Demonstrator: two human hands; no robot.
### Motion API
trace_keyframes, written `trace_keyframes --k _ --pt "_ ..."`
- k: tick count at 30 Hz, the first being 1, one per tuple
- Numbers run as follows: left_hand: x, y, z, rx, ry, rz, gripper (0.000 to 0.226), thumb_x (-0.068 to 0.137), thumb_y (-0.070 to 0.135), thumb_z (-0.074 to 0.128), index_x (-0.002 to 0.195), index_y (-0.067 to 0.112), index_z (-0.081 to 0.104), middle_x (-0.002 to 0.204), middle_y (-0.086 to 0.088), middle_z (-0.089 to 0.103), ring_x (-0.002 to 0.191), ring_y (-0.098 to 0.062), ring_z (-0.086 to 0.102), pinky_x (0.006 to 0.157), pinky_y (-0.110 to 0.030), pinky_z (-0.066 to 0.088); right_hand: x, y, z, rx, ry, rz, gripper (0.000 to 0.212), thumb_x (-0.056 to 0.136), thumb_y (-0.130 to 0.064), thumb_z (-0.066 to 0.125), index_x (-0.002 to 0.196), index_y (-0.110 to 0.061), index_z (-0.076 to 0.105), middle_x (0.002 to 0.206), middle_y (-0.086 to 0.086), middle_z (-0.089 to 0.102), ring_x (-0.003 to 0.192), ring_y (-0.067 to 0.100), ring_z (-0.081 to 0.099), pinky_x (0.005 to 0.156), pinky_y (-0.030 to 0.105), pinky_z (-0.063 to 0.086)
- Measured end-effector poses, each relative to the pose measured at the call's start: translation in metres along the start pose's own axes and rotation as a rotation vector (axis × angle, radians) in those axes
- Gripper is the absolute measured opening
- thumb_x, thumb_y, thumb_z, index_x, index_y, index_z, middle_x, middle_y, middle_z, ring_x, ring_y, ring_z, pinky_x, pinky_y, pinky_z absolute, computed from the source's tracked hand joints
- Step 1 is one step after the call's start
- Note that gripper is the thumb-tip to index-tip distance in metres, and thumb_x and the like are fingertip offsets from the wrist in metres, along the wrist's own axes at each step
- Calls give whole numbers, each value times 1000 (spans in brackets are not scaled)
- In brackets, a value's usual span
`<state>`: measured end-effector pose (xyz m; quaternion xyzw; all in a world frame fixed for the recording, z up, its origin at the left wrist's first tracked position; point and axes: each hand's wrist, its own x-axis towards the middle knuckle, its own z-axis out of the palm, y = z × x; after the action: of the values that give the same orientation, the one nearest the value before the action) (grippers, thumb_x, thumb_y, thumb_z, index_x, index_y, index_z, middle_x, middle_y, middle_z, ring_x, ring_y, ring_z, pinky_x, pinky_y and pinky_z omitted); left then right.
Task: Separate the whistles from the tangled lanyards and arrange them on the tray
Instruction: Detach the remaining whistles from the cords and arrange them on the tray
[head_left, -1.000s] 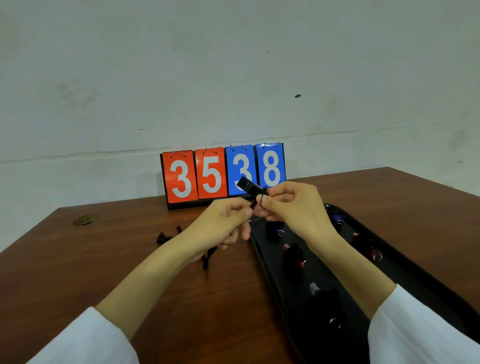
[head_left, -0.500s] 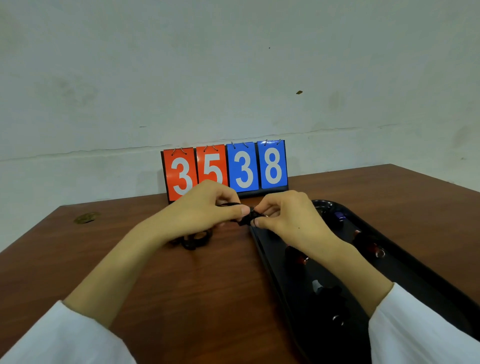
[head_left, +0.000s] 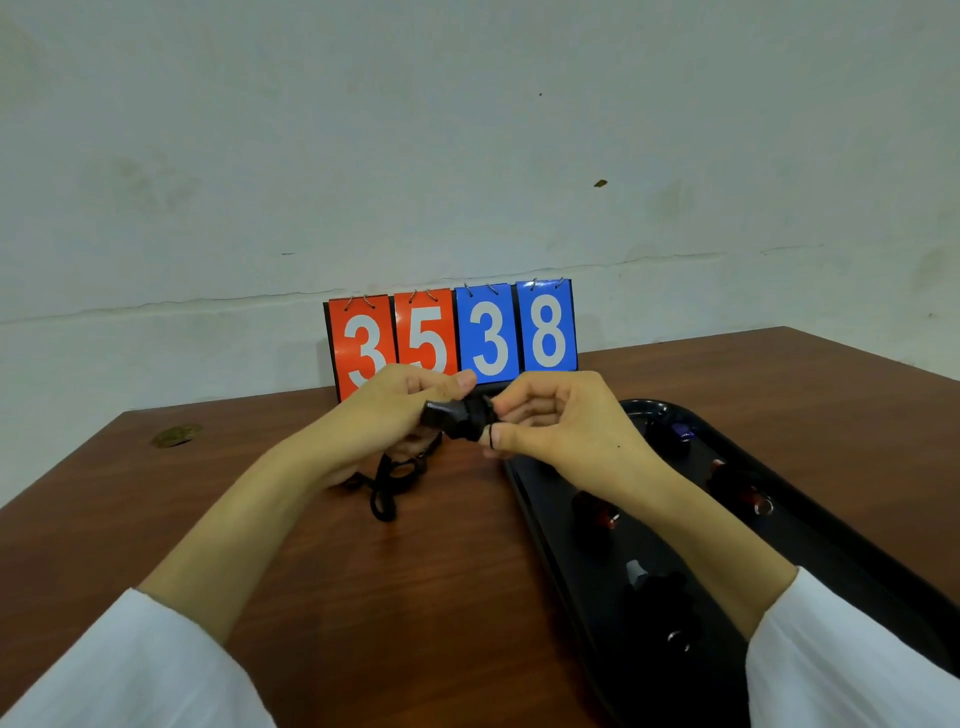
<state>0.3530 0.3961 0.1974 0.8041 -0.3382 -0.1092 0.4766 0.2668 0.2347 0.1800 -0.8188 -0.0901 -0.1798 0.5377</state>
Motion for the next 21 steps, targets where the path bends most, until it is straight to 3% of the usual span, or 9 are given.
trace_keyframes --k 4,8,12,16,21 --pt "0 -3 6 -193 -67 -65 47 99 32 38 57 14 51 45 1 30 36 -10 23 44 -23 18 0 -3 -1 152 92 -4 16 74 -4 72 79 -16 64 78 9 72 72 20 71 76 29 58" --pt "-1 -3 14 -240 -111 -27 43 97 39 40 67 11 53 48 0 28 38 -10 21 44 -25 15 3 -3 -6 262 333 -6 17 73 -3 74 76 -16 64 75 8 71 67 18 71 70 25 57" --pt "-2 -2 22 -135 -107 -8 40 98 37 39 76 9 57 50 -2 32 39 -10 24 42 -24 18 8 9 -11 39 524 18 13 75 -13 75 79 -21 65 75 -3 70 71 10 69 69 18 53" --pt "-2 4 22 -102 -98 2 38 97 36 40 76 10 59 49 -2 35 39 -10 26 41 -22 19 6 14 -11 -266 528 -5 13 79 -18 71 92 -20 67 77 -16 62 72 -4 59 70 7 48" --pt "-6 12 20 -21 -117 16 37 97 35 42 78 9 61 49 0 37 39 -10 28 42 -21 22 5 16 -8 -458 452 -6 14 81 -21 69 94 -18 68 84 -8 66 78 6 61 82 25 53"
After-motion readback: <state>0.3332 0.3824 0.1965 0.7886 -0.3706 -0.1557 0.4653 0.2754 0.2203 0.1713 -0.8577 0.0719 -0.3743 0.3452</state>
